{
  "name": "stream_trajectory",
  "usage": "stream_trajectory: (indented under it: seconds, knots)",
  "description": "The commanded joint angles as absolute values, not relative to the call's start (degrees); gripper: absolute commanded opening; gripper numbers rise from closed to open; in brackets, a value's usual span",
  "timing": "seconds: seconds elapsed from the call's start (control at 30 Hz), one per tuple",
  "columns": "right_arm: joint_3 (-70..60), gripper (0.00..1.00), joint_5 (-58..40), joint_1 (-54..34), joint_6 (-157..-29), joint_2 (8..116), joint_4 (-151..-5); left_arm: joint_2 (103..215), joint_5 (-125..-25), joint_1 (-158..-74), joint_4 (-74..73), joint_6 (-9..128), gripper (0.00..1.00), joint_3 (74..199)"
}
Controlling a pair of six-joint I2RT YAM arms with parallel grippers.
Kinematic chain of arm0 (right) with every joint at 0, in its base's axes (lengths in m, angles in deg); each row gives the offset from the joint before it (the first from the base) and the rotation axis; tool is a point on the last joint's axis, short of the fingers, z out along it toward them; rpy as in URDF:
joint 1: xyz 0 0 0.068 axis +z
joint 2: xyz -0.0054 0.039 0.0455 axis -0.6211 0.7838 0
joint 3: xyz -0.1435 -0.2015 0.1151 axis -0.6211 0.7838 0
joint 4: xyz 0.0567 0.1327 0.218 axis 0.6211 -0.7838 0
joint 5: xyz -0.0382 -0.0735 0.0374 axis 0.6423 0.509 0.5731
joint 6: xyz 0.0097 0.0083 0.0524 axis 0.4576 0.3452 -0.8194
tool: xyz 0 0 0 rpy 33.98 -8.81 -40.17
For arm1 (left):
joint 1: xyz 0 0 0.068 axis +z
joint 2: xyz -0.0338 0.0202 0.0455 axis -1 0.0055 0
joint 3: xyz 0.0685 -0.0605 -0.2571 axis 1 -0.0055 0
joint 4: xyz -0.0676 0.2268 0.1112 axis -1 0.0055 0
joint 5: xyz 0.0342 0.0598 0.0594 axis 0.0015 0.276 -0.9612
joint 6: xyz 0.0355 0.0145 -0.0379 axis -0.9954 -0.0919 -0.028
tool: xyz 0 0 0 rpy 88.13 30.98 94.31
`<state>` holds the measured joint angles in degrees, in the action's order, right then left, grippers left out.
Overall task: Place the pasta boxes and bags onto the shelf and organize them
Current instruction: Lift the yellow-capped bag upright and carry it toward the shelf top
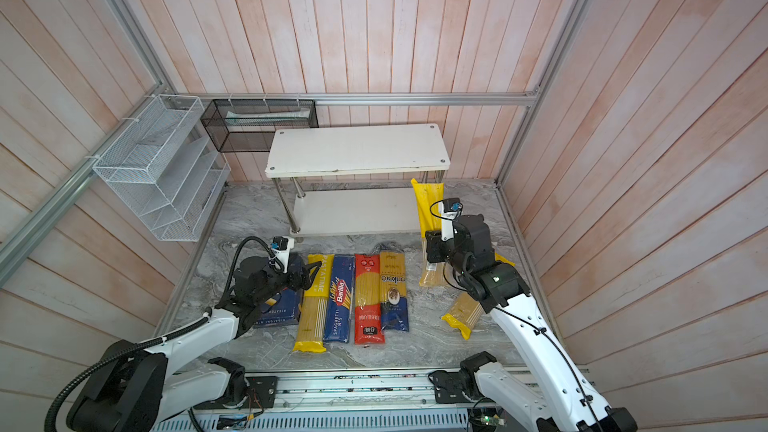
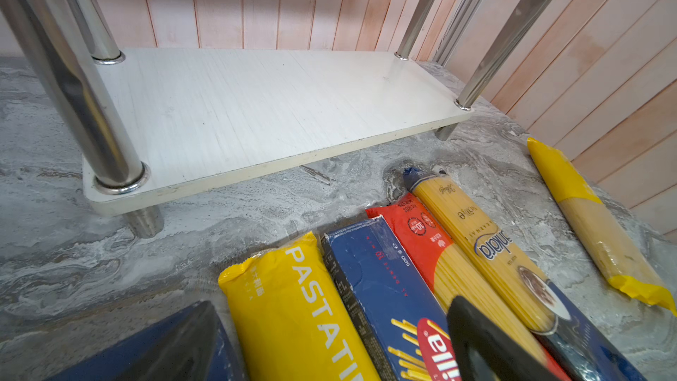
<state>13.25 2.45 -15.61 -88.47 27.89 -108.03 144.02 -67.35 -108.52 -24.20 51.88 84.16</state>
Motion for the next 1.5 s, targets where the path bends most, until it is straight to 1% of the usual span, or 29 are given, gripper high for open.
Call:
stream_trajectory:
  seconds: [0.0,0.27,0.33,0.53,0.83,1.0,1.33,1.47]
  knots:
    - [7.94,0.15,3.77,-15.46,-87.36,27.05,-103.07,143.55,-67.5,-108.76,-23.99,51.03,1.0,85.35]
    - [2.59,0.15,4.45,-15.45,-86.89,29.54,-103.48,143.72,-67.15,-108.76,-24.15,50.85,1.0,85.35]
    - [0.24,0.15,4.66,-15.53,-86.46,31.44,-103.61,143.64,-65.35,-108.79,-24.76,50.44,1.0,85.13]
    - [-6.97,0.15,4.12,-15.62,-85.4,36.38,-103.49,143.07,-66.98,-108.84,-24.32,50.35,1.0,85.0]
    - [-14.37,0.15,4.73,-16.11,-83.89,41.54,-103.27,143.42,-66.98,-108.8,-24.47,50.53,1.0,85.15]
    - [-21.08,0.15,4.27,-17.21,-81.99,45.96,-103.69,143.29,-66.52,-108.97,-24.58,50.59,1.0,85.0]
    - [-34.52,0.16,-0.12,-22.32,-78.73,54.63,-105.25,142.75,-67.04,-108.94,-24.59,50.34,1.0,84.65]
    - [-38.93,0.16,-2.35,-23.03,-78.72,57.77,-105.47,142.52,-67.31,-108.96,-24.51,50.27,1.0,84.65]
